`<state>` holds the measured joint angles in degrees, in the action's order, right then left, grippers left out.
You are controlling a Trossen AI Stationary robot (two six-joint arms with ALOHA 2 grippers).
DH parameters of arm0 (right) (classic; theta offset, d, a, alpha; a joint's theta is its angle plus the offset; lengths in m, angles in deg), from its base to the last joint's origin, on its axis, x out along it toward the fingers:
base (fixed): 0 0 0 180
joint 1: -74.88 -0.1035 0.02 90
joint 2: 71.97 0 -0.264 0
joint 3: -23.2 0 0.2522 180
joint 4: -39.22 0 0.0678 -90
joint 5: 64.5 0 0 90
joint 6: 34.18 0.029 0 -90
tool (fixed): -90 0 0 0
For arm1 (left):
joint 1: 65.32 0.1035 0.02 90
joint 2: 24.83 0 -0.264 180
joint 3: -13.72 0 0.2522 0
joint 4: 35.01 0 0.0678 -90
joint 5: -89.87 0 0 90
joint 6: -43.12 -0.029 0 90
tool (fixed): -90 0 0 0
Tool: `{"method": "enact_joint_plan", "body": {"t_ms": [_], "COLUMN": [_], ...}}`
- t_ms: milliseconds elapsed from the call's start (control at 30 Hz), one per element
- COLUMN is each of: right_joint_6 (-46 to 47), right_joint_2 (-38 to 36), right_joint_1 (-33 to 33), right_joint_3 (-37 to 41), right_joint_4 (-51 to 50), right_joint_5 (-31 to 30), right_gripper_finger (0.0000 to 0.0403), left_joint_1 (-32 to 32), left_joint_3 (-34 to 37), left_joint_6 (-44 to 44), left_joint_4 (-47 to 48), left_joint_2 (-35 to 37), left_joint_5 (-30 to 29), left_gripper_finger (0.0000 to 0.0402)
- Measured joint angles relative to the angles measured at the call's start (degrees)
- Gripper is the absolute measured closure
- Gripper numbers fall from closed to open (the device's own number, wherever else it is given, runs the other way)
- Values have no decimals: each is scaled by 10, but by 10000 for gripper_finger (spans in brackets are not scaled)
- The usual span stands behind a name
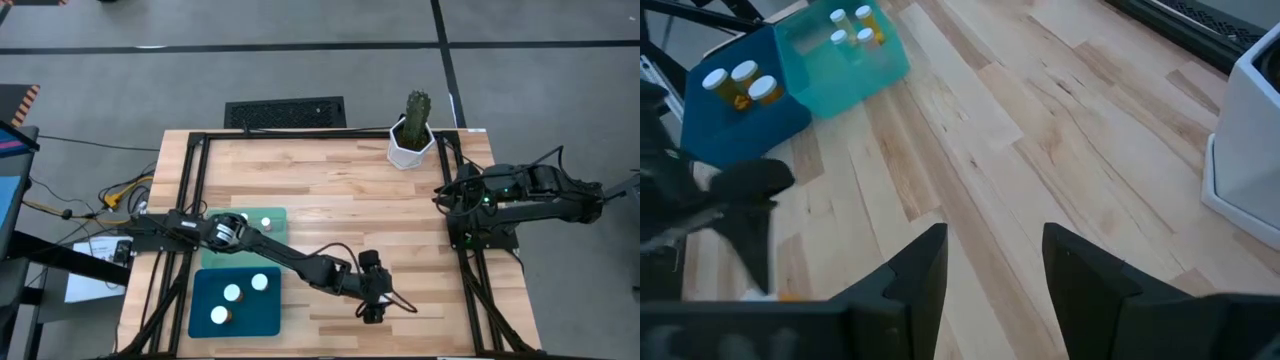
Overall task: Pick and place medicine bottles into bin by pill shape (circle, oval)
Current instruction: Put the big orange pill bottle into the blue bin
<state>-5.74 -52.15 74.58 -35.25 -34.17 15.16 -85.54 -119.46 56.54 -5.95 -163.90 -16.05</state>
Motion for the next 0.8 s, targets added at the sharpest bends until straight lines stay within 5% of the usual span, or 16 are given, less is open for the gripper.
{"method": "enact_joint_plan", "body": {"t_ms": [433, 800], "right_joint_6": [0, 0], "right_joint_2": [0, 0], "right_joint_1": [0, 0], "right_joint_3": [0, 0], "right_joint_4": [-4, -8], "right_joint_5": [0, 0], "right_gripper_finger": [228, 228], "left_joint_1": [-11, -13], "left_joint_3": [1, 1], "left_joint_6": [27, 29], "left_joint_4": [-16, 2], "left_joint_2": [-37, -46], "left_joint_5": [-13, -1], "left_gripper_finger": [66, 107]}}
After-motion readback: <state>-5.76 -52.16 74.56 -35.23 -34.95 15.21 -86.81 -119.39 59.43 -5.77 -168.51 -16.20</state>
